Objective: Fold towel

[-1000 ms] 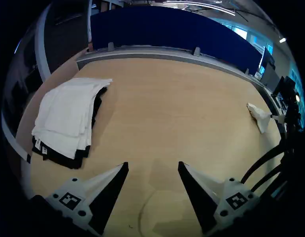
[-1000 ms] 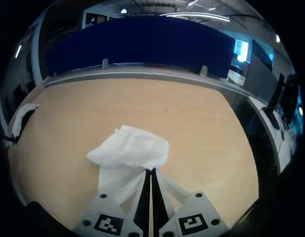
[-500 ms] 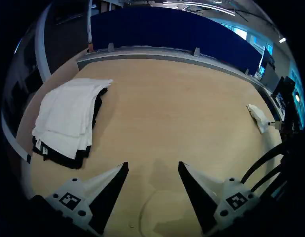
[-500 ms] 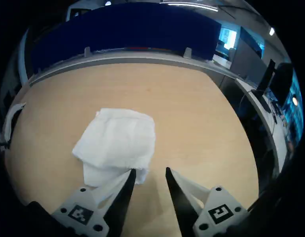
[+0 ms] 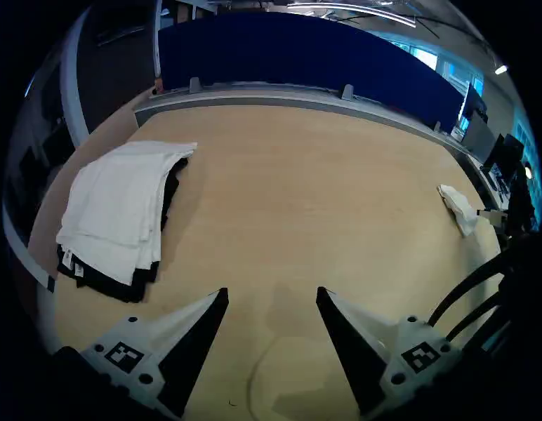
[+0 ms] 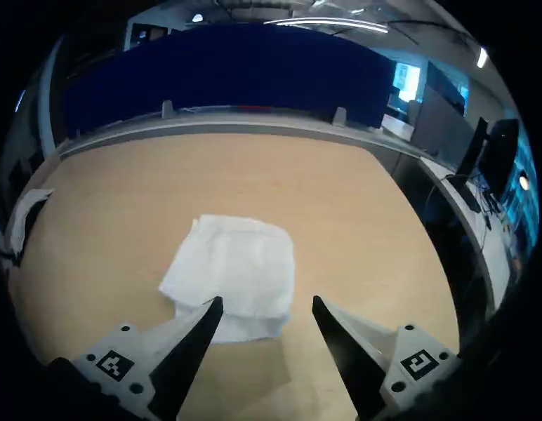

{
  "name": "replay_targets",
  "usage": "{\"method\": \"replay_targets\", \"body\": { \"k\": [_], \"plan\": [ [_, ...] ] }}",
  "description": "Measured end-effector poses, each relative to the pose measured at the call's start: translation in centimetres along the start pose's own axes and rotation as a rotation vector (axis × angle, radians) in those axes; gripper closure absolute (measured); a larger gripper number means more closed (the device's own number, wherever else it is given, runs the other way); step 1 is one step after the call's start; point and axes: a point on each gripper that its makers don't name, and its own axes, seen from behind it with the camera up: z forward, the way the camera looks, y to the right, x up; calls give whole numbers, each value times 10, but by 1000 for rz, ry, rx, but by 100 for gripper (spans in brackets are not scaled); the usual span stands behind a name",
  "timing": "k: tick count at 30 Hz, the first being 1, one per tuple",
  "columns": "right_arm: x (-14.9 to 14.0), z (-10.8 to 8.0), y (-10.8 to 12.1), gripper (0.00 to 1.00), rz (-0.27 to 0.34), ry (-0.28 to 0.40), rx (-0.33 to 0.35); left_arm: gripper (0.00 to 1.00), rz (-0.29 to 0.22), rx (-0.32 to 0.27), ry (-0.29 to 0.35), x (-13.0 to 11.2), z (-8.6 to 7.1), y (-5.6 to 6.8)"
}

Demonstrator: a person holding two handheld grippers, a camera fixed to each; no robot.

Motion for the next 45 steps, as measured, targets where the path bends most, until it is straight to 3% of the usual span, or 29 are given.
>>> {"method": "replay_targets", "body": {
  "k": [9, 24, 41, 45],
  "plan": [
    [19, 18, -32, 1, -41, 18, 53, 7, 1, 3, 1, 2, -1, -1],
    [-52, 30, -33, 1, -32, -113, 72, 7, 5, 1, 1, 4, 1, -2],
    [-42, 24, -46, 1, -14, -71, 89, 7, 10, 2, 9, 8, 1, -2],
    [-50, 26, -49, 1, -20, -93, 93, 7, 10, 2, 10, 8, -1, -2]
  ]
}}
